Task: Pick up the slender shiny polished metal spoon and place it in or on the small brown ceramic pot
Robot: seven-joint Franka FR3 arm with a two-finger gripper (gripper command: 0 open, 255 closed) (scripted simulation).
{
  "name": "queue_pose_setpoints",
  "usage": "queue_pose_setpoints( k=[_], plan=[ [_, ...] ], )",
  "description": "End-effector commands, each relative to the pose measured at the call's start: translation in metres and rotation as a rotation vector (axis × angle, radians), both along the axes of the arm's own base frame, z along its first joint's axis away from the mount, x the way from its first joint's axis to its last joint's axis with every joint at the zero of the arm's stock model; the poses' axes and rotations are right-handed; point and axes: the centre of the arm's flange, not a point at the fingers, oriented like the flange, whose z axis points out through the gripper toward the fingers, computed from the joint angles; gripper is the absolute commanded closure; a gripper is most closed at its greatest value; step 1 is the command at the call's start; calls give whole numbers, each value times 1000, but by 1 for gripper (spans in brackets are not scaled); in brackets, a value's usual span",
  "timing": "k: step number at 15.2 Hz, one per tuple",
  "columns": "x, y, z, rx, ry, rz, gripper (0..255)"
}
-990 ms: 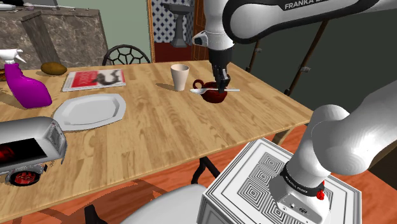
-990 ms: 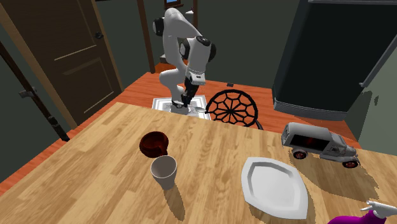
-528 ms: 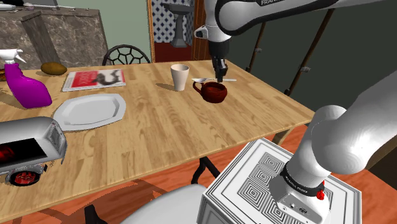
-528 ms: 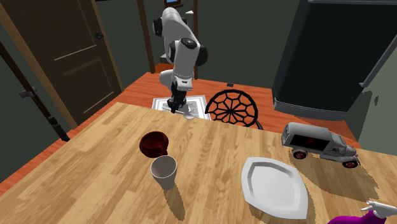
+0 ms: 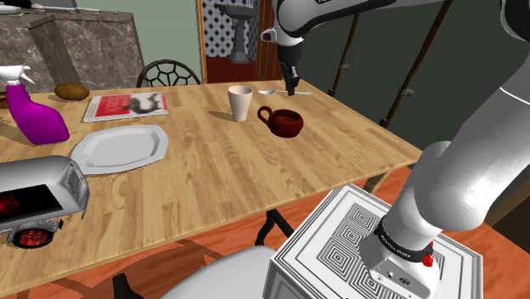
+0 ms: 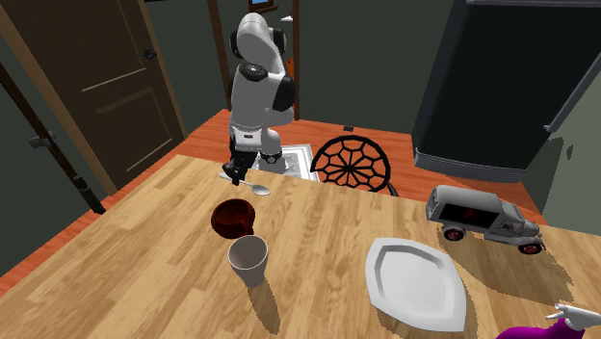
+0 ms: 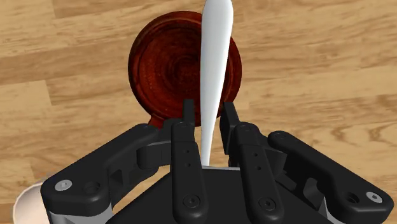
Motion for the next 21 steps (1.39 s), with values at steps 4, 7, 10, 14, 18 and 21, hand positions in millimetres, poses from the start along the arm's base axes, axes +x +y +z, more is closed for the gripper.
queue_pose_setpoints(
  k=[4,7,10,14,18,21],
  plan=[
    [34,-42,-2,-1,0,2,255],
    [34,-42,-18,-1,0,2,255],
    [34,-42,-34,-1,0,2,255],
    [34,-42,-55,-1,0,2,255],
    [34,-42,-76,-1,0,2,255],
    [34,-42,-80,-1,0,2,255]
  ],
)
